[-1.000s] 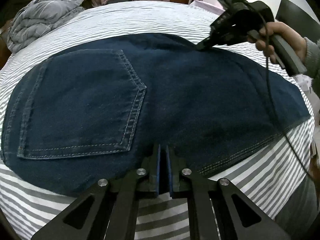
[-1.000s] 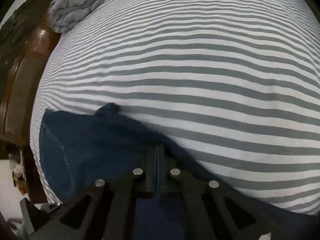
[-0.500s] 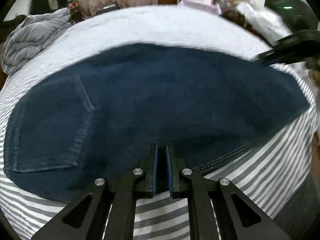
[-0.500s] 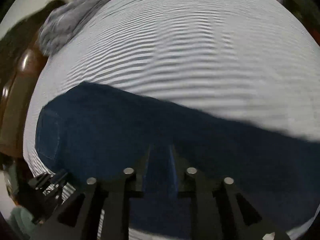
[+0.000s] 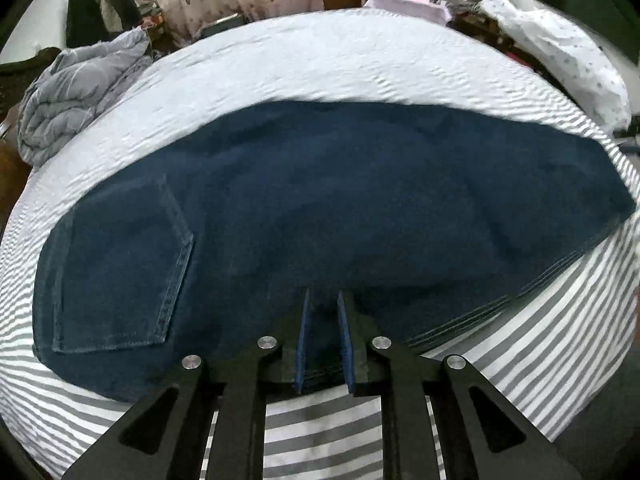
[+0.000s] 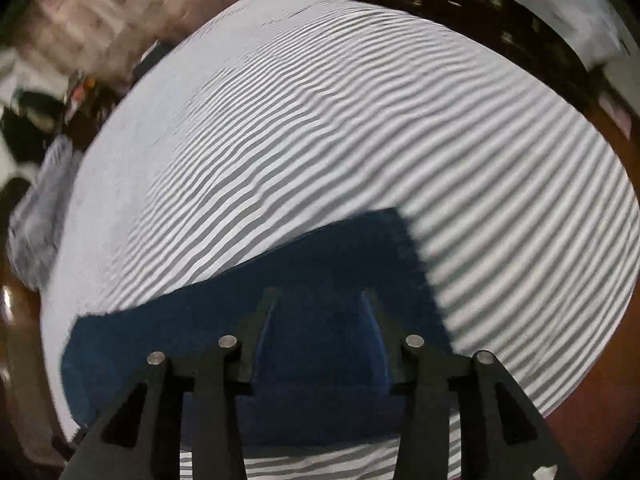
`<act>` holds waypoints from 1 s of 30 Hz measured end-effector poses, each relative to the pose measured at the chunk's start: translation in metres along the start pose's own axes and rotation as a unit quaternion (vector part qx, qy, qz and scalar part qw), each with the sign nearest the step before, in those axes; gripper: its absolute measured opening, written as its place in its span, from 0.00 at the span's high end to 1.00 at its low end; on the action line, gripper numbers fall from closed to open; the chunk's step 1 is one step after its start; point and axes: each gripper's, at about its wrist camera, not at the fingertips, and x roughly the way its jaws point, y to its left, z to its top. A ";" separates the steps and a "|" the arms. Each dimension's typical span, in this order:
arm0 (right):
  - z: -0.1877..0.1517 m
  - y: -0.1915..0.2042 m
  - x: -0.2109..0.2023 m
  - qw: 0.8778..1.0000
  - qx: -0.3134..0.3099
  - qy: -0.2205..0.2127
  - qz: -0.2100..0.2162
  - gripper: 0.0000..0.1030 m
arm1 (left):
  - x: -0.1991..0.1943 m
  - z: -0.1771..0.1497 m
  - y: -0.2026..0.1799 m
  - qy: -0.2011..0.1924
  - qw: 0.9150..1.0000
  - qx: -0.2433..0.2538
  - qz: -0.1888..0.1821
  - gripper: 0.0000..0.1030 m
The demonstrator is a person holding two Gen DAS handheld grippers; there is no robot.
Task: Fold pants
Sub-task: 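Lay the hem flat with the right tool and open it beside the left tool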
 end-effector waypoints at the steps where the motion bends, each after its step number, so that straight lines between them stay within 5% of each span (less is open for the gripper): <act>1: -0.006 -0.009 -0.005 1.000 0.008 -0.002 0.016 0.62 | -0.003 0.002 -0.004 -0.004 1.000 0.002 -0.002 0.85; 13: -0.105 -0.099 -0.010 0.979 0.163 -0.007 0.126 0.62 | 0.009 0.025 -0.084 0.003 0.997 0.065 -0.038 0.84; 18: -0.094 -0.113 0.016 0.970 0.200 -0.013 0.135 0.62 | 0.016 0.024 -0.094 0.013 0.997 0.076 -0.033 0.84; 23: -0.075 -0.100 0.021 0.984 0.156 -0.009 0.084 0.96 | 0.027 0.022 -0.096 0.025 0.997 0.072 -0.024 0.85; 27: -0.051 -0.097 -0.011 0.981 0.151 -0.072 0.096 0.97 | 0.032 0.021 -0.101 0.024 0.997 0.078 -0.014 0.84; 30: -0.048 -0.098 -0.013 0.977 0.167 -0.061 0.115 0.92 | 0.034 0.021 -0.106 0.022 0.996 0.084 -0.008 0.85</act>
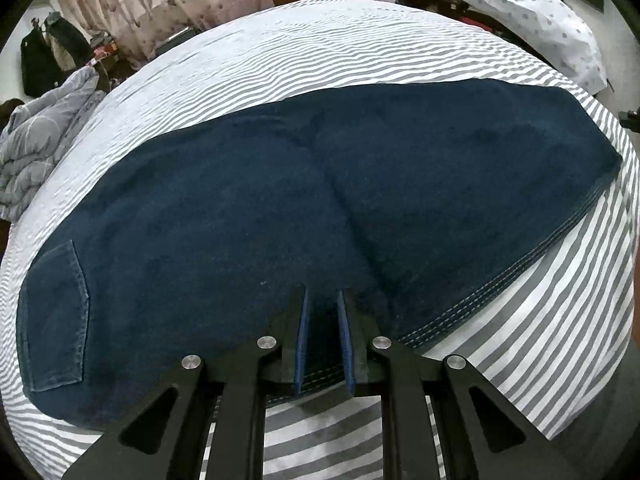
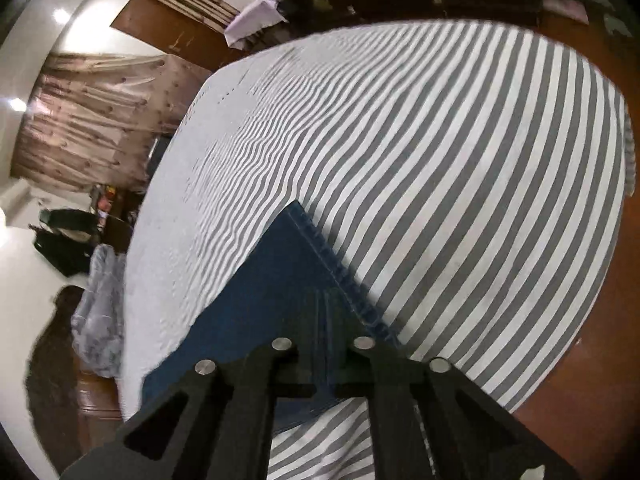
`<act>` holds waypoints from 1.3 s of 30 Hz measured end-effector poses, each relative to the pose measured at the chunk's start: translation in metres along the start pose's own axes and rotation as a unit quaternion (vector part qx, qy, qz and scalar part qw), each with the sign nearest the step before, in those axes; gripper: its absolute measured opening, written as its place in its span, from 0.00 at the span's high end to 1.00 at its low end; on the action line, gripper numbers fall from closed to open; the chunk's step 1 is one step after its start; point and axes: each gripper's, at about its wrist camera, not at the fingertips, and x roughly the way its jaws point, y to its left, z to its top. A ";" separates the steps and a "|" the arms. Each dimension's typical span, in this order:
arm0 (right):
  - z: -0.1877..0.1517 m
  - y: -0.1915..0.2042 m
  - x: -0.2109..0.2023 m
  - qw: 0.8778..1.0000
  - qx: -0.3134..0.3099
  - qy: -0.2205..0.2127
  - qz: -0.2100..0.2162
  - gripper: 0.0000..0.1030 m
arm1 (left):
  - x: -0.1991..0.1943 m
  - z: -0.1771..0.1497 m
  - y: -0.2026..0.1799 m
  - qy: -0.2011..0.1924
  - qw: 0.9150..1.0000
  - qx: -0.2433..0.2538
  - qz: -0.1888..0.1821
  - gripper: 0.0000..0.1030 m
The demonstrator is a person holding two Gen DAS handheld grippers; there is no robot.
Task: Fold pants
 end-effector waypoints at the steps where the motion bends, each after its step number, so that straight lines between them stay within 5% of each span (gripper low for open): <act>1: -0.005 -0.002 0.002 1.000 0.004 0.014 -0.002 0.85 | 0.000 0.000 -0.001 -0.001 1.000 0.000 0.000 0.85; 3: -0.020 -0.011 0.010 0.999 0.016 0.035 -0.015 0.69 | 0.001 0.000 -0.001 -0.001 1.000 -0.003 -0.002 0.84; 8: -0.050 -0.033 0.030 0.997 0.043 0.057 -0.020 0.69 | 0.002 -0.001 -0.001 0.000 1.000 0.002 -0.002 0.84; 12: -0.040 -0.030 0.037 0.998 0.041 0.045 -0.009 0.84 | 0.003 0.001 -0.003 0.003 1.000 0.003 0.002 0.83; 16: -0.028 -0.008 0.022 1.000 0.005 0.014 0.003 0.89 | 0.004 0.000 -0.001 0.003 1.000 -0.011 -0.001 0.81; 19: -0.021 0.002 0.011 1.000 -0.005 -0.011 0.028 0.89 | 0.004 -0.001 -0.002 0.000 1.000 -0.008 0.007 0.80; 24: -0.027 -0.036 0.041 0.998 0.057 0.039 -0.003 0.89 | 0.004 -0.002 -0.003 -0.002 1.000 -0.004 0.011 0.79; 30: -0.042 -0.042 0.018 0.998 0.051 0.030 0.011 0.79 | 0.004 -0.004 -0.004 -0.003 1.000 0.001 0.015 0.78; 39: -0.058 -0.061 0.036 0.993 0.097 0.029 0.067 0.74 | 0.004 -0.002 -0.010 0.000 1.000 0.003 0.019 0.77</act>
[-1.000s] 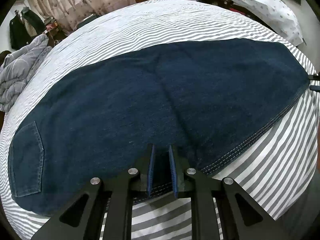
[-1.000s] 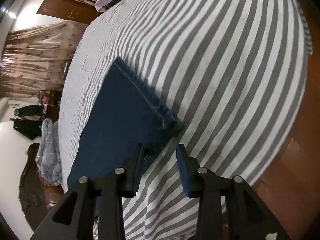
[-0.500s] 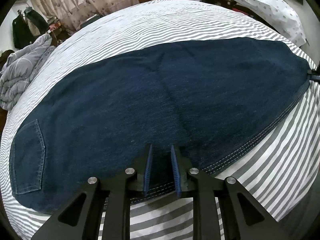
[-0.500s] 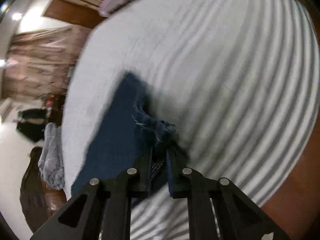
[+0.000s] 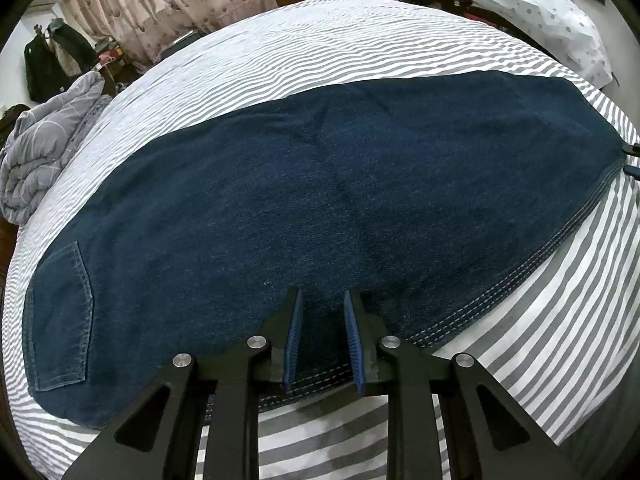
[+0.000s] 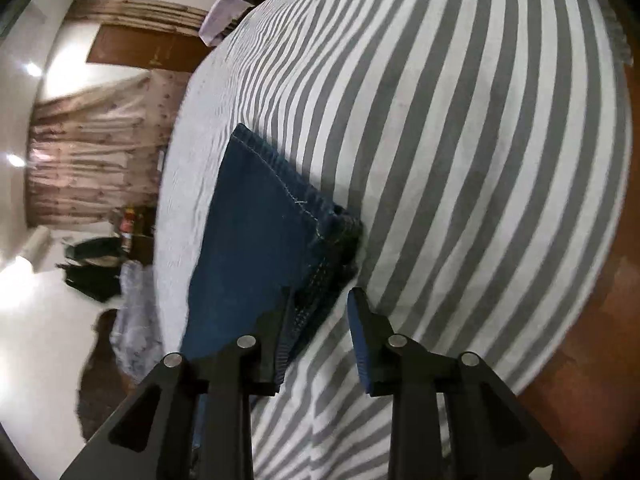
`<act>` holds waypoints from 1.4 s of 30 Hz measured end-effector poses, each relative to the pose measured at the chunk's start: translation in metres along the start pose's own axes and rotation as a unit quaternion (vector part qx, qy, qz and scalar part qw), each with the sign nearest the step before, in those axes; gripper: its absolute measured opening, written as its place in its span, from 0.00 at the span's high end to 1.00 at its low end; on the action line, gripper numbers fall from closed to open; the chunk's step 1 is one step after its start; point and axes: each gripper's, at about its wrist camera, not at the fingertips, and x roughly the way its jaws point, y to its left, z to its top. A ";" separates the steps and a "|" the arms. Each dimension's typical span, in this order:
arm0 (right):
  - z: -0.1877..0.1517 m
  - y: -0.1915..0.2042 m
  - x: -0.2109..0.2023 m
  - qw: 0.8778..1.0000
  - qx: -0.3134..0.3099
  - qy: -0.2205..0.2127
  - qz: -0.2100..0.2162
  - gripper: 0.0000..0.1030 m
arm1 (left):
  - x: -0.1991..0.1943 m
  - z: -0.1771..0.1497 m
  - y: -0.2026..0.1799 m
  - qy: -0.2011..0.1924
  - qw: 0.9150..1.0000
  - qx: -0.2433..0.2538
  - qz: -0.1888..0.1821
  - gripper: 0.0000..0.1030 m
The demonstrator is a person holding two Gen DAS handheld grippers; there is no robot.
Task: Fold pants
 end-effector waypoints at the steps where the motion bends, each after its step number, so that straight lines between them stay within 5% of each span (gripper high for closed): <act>1: 0.000 -0.002 0.002 1.000 0.005 -0.007 0.009 0.74 | 0.000 0.000 0.000 0.001 1.000 0.000 0.000 0.77; 8: 0.002 0.007 0.001 0.998 -0.016 -0.036 0.047 0.80 | 0.001 0.002 -0.001 0.002 1.000 -0.001 0.004 0.74; 11: 0.005 0.002 0.014 1.000 -0.004 -0.022 0.021 0.76 | 0.001 0.004 -0.002 0.003 1.000 -0.003 0.007 0.74; 27: 0.003 -0.002 0.021 0.996 0.009 -0.059 0.067 0.65 | 0.000 0.003 0.001 0.007 1.000 0.000 0.009 0.73; 30: 0.009 0.011 0.019 0.997 -0.012 -0.056 0.058 0.77 | 0.001 0.004 -0.001 0.007 1.000 -0.005 0.007 0.72; 36: 0.010 0.041 0.011 0.997 -0.055 -0.050 0.006 0.80 | 0.001 -0.003 0.003 -0.003 1.000 -0.008 0.004 0.72; 42: 0.005 0.115 0.000 0.988 -0.146 -0.055 0.007 0.80 | 0.000 -0.007 0.014 -0.004 1.000 -0.027 -0.009 0.72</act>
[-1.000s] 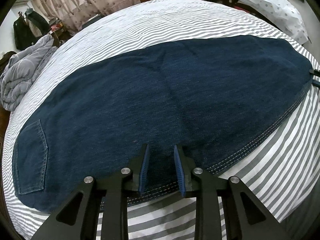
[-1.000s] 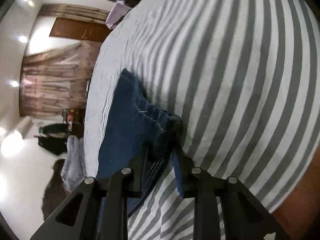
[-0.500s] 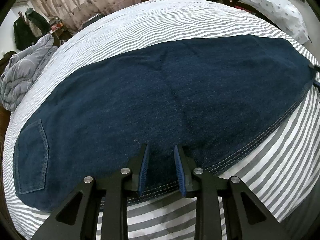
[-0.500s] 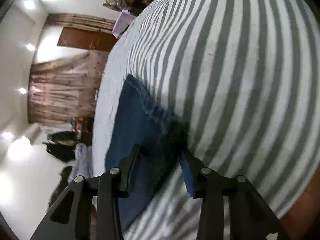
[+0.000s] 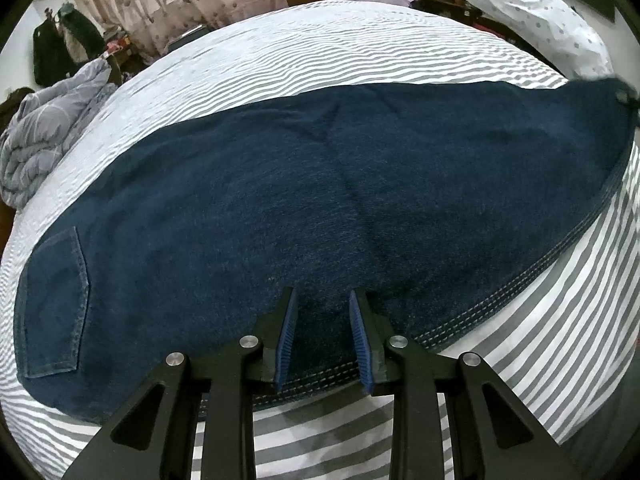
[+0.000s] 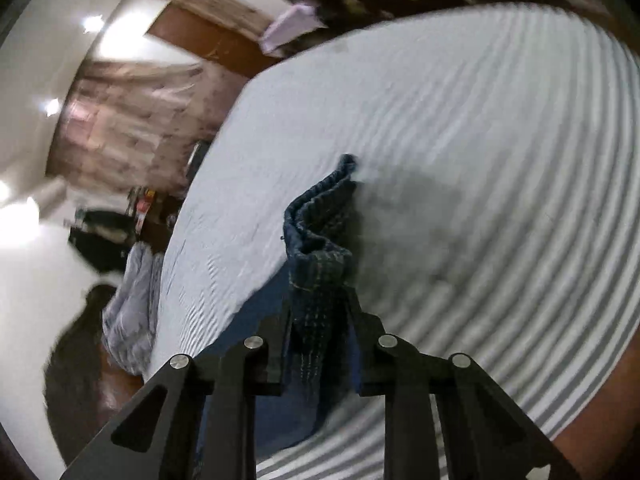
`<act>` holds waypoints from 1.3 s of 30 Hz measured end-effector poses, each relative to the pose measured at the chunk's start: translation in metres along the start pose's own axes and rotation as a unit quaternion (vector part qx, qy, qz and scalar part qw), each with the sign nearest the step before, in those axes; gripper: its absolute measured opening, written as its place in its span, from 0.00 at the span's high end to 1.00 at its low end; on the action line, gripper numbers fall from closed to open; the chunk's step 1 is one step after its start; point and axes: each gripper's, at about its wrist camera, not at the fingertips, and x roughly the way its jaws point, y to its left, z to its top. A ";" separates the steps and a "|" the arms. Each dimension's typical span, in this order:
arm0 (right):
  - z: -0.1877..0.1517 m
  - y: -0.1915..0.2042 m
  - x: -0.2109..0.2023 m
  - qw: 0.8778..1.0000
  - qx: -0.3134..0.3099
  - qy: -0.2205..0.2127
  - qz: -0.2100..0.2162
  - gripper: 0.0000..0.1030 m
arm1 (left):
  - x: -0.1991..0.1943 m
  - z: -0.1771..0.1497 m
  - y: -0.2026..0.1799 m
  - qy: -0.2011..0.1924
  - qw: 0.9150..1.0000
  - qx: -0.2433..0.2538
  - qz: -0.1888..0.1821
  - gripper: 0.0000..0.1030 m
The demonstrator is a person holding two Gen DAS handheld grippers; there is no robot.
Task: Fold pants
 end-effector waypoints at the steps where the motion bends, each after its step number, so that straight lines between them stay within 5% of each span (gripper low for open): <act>1: 0.001 0.022 0.000 1.000 -0.026 0.004 0.004 0.80 | -0.001 0.001 0.001 0.002 1.000 0.000 -0.001 0.72; 8: -0.027 0.151 0.027 0.983 -0.172 0.047 0.035 0.80 | -0.025 0.000 0.031 -0.017 0.999 -0.039 -0.022 0.72; 14: -0.106 0.229 0.090 0.950 -0.284 0.120 0.046 0.80 | -0.029 -0.015 0.085 -0.011 0.994 -0.111 -0.017 0.72; 19: -0.189 0.244 0.151 0.921 -0.331 0.202 0.044 0.80 | -0.030 -0.029 0.118 -0.007 0.990 -0.137 -0.008 0.72; 26: -0.256 0.236 0.196 0.886 -0.399 0.237 -0.012 0.76 | -0.028 -0.032 0.136 -0.001 0.983 -0.176 -0.047 0.72; 35: -0.243 0.240 0.179 0.893 -0.371 0.253 0.023 0.53 | -0.035 -0.003 0.122 -0.010 0.968 -0.191 -0.160 0.68; 39: -0.225 0.226 0.141 0.919 -0.324 0.220 0.048 0.51 | -0.031 -0.003 0.116 0.007 0.950 -0.215 -0.228 0.60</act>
